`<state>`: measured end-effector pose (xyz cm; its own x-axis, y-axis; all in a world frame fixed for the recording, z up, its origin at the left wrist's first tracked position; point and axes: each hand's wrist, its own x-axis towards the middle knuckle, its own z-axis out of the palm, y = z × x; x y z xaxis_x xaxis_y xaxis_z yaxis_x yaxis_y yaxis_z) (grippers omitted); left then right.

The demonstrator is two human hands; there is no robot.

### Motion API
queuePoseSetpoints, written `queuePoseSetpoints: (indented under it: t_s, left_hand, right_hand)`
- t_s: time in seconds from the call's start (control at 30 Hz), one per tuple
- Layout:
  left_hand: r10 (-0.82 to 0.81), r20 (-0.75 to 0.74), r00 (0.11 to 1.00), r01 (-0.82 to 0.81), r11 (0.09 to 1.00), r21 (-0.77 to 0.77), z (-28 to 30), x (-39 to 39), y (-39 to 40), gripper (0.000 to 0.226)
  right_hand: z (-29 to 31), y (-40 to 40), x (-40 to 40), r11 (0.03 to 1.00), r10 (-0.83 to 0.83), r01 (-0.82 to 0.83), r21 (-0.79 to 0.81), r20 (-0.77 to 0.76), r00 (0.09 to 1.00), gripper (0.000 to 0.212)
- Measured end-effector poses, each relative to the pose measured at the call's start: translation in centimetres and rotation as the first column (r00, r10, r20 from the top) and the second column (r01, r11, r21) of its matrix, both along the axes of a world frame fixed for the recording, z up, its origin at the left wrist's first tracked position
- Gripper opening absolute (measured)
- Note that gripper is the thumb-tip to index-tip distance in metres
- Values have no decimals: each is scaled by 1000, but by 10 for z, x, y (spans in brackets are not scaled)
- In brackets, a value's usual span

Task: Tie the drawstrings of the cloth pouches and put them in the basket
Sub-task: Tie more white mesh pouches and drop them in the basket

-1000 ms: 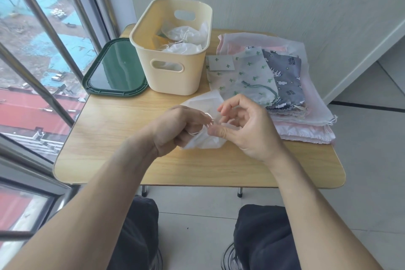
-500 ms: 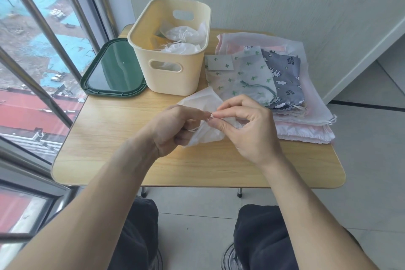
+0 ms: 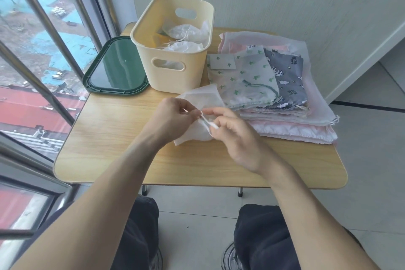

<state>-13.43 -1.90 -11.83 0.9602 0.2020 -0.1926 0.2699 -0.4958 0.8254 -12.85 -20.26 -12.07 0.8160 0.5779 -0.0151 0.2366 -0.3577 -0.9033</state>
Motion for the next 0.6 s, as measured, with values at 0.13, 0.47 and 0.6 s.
queuePoseSetpoints:
  t_s: [0.13, 0.47, 0.6]
  left_hand:
    - [-1, 10, 1000, 0, 994, 110, 3, 0, 9, 13]
    - [-138, 0, 990, 138, 990, 0, 4, -2, 2, 12]
    - [-181, -7, 983, 181, 983, 1, 2, -4, 3, 13]
  right_hand:
    - [15, -12, 8, 860, -86, 199, 469, -250, 964, 38]
    - [15, -30, 18, 648, -573, 638, 416, -285, 768, 53]
    - [10, -24, 8, 910, -390, 337, 240, 228, 892, 41]
